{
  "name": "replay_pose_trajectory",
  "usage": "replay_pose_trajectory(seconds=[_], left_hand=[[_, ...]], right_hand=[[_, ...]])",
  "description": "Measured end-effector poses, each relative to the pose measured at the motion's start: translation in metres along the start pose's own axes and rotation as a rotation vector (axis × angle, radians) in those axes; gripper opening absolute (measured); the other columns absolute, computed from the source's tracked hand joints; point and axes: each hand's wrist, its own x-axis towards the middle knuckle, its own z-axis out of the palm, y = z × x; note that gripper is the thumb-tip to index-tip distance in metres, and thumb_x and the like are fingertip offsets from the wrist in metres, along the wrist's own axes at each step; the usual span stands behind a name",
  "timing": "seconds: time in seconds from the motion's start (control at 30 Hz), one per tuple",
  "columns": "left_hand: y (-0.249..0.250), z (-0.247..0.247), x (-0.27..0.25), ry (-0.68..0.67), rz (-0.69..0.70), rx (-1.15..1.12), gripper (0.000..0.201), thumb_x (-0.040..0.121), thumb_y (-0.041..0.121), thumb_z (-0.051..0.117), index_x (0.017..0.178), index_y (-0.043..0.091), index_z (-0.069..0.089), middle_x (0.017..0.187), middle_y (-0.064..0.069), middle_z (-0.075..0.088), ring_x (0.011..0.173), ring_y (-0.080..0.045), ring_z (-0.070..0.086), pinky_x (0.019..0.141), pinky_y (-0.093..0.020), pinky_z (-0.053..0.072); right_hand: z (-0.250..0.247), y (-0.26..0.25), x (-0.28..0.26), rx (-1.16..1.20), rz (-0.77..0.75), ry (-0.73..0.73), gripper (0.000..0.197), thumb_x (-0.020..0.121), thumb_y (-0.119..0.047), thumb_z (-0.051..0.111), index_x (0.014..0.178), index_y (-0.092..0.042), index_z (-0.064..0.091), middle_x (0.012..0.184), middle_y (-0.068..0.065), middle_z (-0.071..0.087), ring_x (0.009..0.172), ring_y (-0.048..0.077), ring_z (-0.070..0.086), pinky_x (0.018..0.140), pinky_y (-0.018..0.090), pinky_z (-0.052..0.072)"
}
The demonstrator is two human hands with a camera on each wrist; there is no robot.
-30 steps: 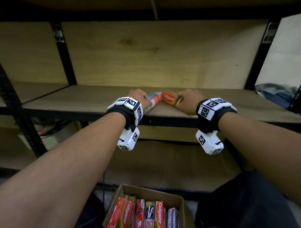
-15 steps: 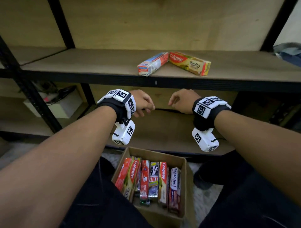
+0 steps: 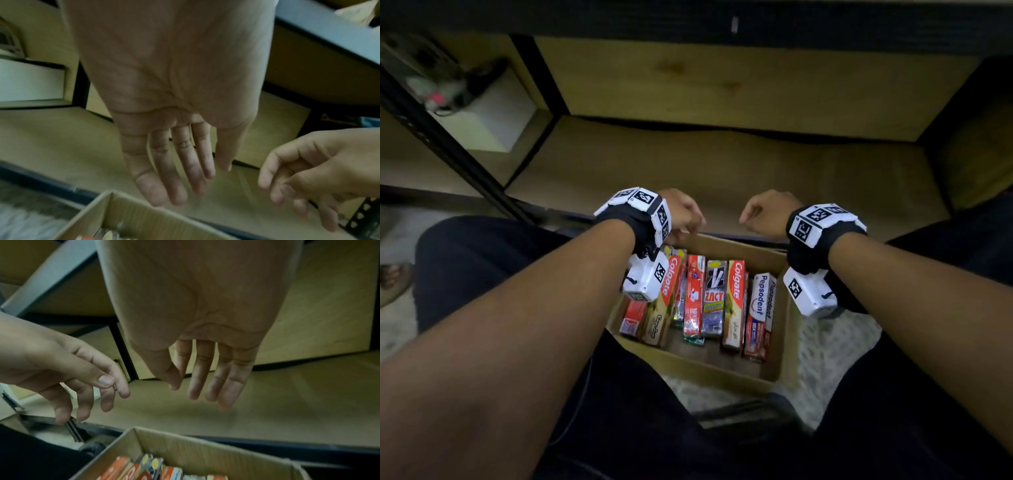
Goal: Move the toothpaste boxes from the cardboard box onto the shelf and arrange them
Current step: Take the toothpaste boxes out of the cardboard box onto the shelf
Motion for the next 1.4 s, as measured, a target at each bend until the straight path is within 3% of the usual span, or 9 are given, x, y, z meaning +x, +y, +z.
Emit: replay_pose_trajectory(seconds=[0.13,0.33,0.4,0.5,0.7,0.83,1.1,1.27,1.4], left_hand=[[-0.025,0.025,0.015,-0.045,-0.056,0.049,0.013,0.09,0.011,0.062,0.095,0.012,0.073,0.088,-0.005,0.073,0.061,-0.018,0.063,0.043,-0.016,0.048],[-0.063,0.044,0.034,-0.086,-0.11,0.164,0.018,0.09,0.024,0.064,0.106,0.017,0.07,0.101,-0.001,0.07,0.067,-0.013,0.061,0.05,-0.019,0.052],[-0.074,0.048,0.037,-0.089,-0.14,0.257,0.036,0.088,0.032,0.068,0.122,0.022,0.061,0.118,-0.001,0.065,0.084,-0.016,0.062,0.063,-0.021,0.052],[-0.089,0.052,0.04,-0.096,-0.126,0.438,0.06,0.09,0.034,0.067,0.142,0.019,0.043,0.143,-0.006,0.046,0.125,-0.024,0.05,0.097,-0.028,0.042],[-0.114,0.065,0.055,-0.042,-0.201,0.535,0.07,0.082,0.038,0.071,0.143,0.032,0.037,0.147,-0.006,0.03,0.135,-0.03,0.035,0.105,-0.035,0.036],[-0.117,0.074,0.069,-0.065,-0.252,0.603,0.072,0.078,0.049,0.069,0.14,0.034,0.036,0.148,-0.014,0.029,0.138,-0.042,0.022,0.114,-0.053,0.027],[-0.126,0.089,0.081,0.04,-0.239,0.541,0.067,0.075,0.036,0.077,0.132,0.025,0.046,0.134,-0.014,0.031,0.127,-0.037,0.03,0.106,-0.048,0.038],[-0.122,0.091,0.079,-0.044,-0.17,0.629,0.066,0.076,0.049,0.072,0.133,0.035,0.044,0.14,-0.018,0.034,0.129,-0.039,0.03,0.11,-0.046,0.03],[-0.119,0.097,0.076,-0.142,-0.118,0.542,0.088,0.071,0.036,0.083,0.144,0.028,0.034,0.142,-0.015,0.039,0.131,-0.034,0.042,0.104,-0.044,0.043]], right_hand=[[0.036,0.016,0.011,0.003,0.058,-0.075,0.017,0.089,-0.025,0.058,0.092,-0.025,0.075,0.097,-0.008,0.072,0.087,0.015,0.065,0.069,0.021,0.048],[0.09,0.037,0.027,-0.065,0.128,-0.239,0.023,0.094,-0.019,0.052,0.104,-0.018,0.073,0.106,0.003,0.071,0.088,0.023,0.067,0.058,0.023,0.049],[0.112,0.046,0.029,-0.093,0.153,-0.284,0.026,0.095,-0.014,0.052,0.115,-0.015,0.068,0.108,0.004,0.069,0.092,0.024,0.067,0.057,0.021,0.046],[0.143,0.056,0.029,-0.049,0.242,-0.326,0.044,0.095,-0.016,0.054,0.139,-0.016,0.049,0.129,0.006,0.061,0.114,0.026,0.062,0.083,0.027,0.048],[0.181,0.068,0.028,0.189,0.406,-0.323,0.092,0.091,-0.02,0.062,0.156,-0.025,-0.003,0.138,0.015,0.053,0.116,0.034,0.058,0.09,0.036,0.051],[0.204,0.076,0.036,0.309,0.508,-0.309,0.099,0.086,-0.025,0.07,0.156,-0.021,-0.001,0.133,0.011,0.057,0.112,0.033,0.061,0.091,0.041,0.053],[0.229,0.083,0.04,0.371,0.477,-0.305,0.096,0.059,-0.052,0.063,0.146,-0.046,0.024,0.133,0.007,0.056,0.113,0.032,0.06,0.1,0.046,0.05],[0.238,0.079,0.03,0.427,0.456,-0.223,0.093,0.067,-0.05,0.061,0.146,-0.055,0.012,0.131,0.009,0.056,0.11,0.034,0.061,0.1,0.045,0.05],[0.218,0.074,0.023,0.448,0.44,-0.189,0.083,0.083,-0.033,0.067,0.154,-0.039,0.023,0.135,0.004,0.06,0.116,0.027,0.06,0.102,0.028,0.045]])
